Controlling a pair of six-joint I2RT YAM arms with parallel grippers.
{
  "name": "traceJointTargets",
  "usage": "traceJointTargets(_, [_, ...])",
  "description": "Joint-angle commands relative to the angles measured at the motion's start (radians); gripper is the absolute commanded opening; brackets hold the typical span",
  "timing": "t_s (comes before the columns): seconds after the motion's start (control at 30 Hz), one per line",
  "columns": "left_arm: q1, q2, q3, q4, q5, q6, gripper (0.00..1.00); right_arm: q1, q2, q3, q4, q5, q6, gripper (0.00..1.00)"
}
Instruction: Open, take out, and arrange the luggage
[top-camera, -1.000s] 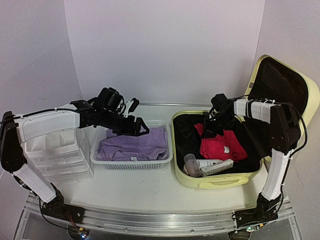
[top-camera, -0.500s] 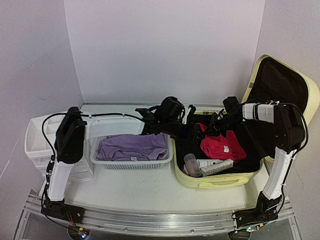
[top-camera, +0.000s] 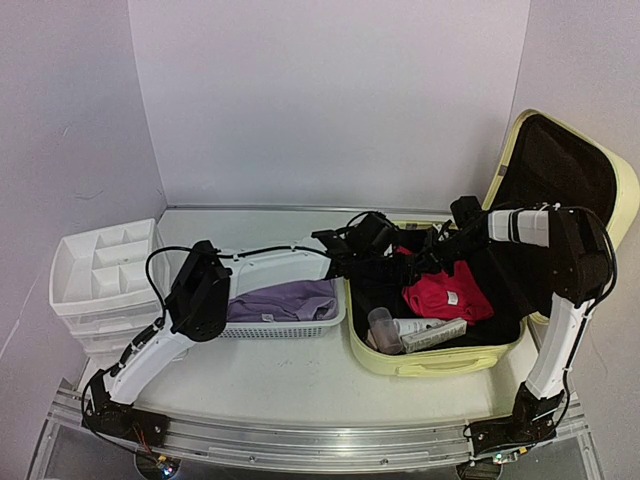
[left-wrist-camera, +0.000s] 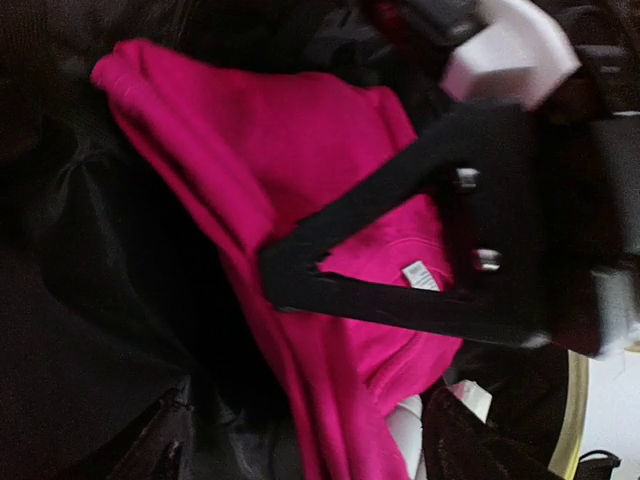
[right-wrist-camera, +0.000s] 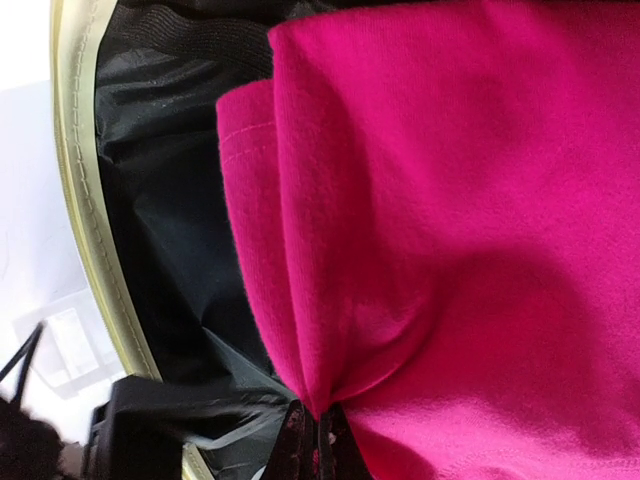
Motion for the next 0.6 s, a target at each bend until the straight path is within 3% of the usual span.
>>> traceJointTargets(0.0, [-0.008, 0.047, 0.103, -0.034, -0.04, -0.037, 0.75, -0.004, -0.07, -0.006, 0.053, -0.031, 0.006, 0.0])
traceJointTargets(0.33, [-0.024, 0.141, 0.227, -0.028, -0.031, -0.054, 0.7, -0.004, -0.082, -0.02, 0.062, -0.032, 0.018, 0.0])
traceJointTargets(0.57, [-0.029, 0.159, 0.244, 0.006, -0.024, -0.064, 0.5, -0.004, -0.097, -0.034, 0.062, -0.028, 0.019, 0.0])
